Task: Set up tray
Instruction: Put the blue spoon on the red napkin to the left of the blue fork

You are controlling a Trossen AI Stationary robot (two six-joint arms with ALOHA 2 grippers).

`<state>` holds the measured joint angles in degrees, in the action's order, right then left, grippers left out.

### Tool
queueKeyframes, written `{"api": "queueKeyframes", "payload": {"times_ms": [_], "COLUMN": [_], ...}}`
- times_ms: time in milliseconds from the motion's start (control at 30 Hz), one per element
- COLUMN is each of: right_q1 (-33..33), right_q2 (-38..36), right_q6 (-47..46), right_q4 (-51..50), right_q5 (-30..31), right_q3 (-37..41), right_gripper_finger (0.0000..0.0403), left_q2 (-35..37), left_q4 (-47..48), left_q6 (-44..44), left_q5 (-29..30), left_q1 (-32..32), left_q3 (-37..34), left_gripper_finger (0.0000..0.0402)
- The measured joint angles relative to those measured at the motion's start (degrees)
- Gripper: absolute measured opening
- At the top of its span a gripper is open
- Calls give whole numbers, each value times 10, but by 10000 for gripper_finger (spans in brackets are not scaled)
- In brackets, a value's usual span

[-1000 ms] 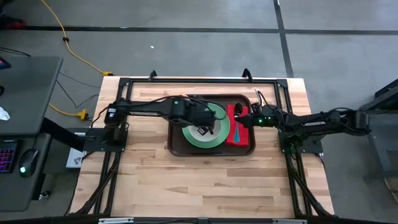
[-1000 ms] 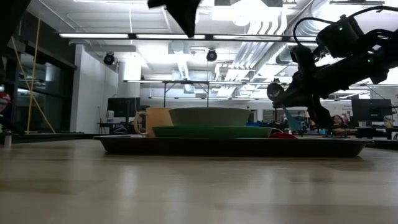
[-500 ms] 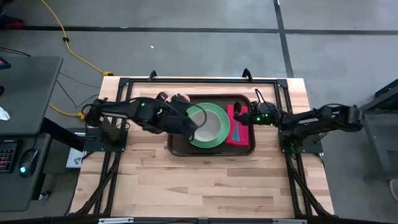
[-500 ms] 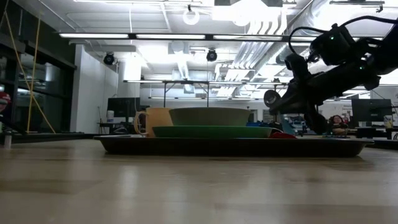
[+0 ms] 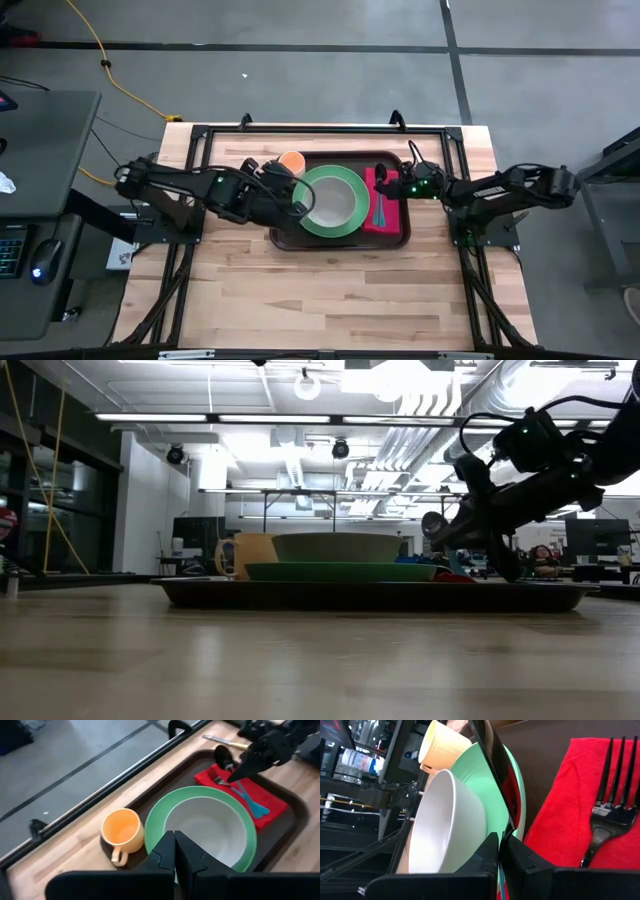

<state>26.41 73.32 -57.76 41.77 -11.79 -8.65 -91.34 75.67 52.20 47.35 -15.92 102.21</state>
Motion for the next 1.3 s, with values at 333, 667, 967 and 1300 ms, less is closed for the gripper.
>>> {"api": "queueKeyframes", "payload": {"times_ms": [333, 667, 967, 1300], "right_q1": [15, 37, 39, 39], "right_q2": [79, 108, 104, 104], "right_q6": [32, 34, 10, -29], "right_q4": [-24, -47, -60, -61], "right_q5": [-43, -55, -35, -22], "right_q3": [-73, -95, -93, -93], "right_gripper_finger": [0, 0, 0, 0], "left_q2": [119, 197, 234, 242], "left_q4": [-196, -252, -289, -285], "left_q6": [-54, -53, -50, -44], "left_q5": [-39, -45, -52, -61], "left_q1": [0, 0, 2, 2], "left_q3": [-196, -313, -377, -402], "left_gripper_finger": [31, 31, 31, 31]}}
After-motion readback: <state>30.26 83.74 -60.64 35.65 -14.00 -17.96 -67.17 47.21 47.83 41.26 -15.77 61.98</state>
